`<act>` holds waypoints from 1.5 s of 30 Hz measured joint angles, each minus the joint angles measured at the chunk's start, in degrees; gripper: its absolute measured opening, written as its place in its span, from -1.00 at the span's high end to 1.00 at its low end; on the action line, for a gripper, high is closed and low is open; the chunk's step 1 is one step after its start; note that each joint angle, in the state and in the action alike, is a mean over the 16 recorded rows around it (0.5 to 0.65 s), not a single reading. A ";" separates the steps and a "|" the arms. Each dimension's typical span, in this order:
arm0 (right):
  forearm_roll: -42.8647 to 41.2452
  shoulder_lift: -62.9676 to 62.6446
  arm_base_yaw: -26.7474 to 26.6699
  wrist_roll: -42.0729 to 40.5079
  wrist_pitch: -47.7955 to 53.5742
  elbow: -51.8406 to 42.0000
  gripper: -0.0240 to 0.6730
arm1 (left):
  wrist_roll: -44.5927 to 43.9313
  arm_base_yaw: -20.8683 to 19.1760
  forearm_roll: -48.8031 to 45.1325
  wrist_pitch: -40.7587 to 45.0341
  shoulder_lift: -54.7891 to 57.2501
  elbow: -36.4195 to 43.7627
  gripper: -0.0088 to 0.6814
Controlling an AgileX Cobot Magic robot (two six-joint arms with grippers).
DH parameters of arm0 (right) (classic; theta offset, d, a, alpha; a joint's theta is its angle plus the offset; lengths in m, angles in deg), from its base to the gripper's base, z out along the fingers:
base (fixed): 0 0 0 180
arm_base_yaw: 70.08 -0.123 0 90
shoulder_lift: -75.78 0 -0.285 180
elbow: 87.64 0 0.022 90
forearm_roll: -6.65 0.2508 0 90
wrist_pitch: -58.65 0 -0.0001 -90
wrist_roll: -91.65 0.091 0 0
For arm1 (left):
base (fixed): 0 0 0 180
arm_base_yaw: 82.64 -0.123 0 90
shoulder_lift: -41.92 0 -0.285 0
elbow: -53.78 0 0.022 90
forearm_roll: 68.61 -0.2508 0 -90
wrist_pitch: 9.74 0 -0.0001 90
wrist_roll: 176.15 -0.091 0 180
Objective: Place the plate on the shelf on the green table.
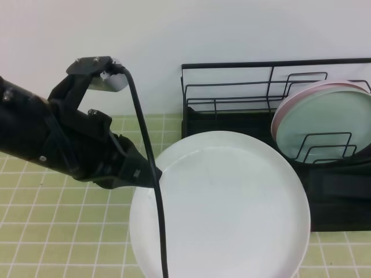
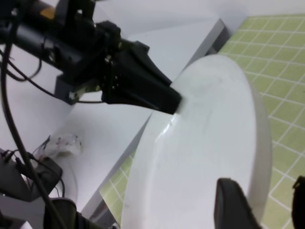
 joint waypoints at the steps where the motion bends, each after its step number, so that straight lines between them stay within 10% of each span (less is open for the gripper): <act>1: 0.19 0.01 0.00 -0.24 -0.04 0.00 0.09 | -0.04 0.00 -0.08 0.02 0.00 0.00 0.96; 23: -7.00 1.14 -7.92 5.91 -5.69 2.59 -0.04 | -1.34 0.00 0.51 0.96 -0.04 -0.10 0.96; 35: -6.31 6.15 -13.53 -0.80 -9.12 3.17 0.56 | -1.70 0.00 1.50 2.38 -0.04 -0.09 0.83; 45: -14.65 7.21 -15.53 -5.90 -18.77 5.46 0.78 | -0.10 0.00 5.63 4.37 -0.04 -0.32 0.27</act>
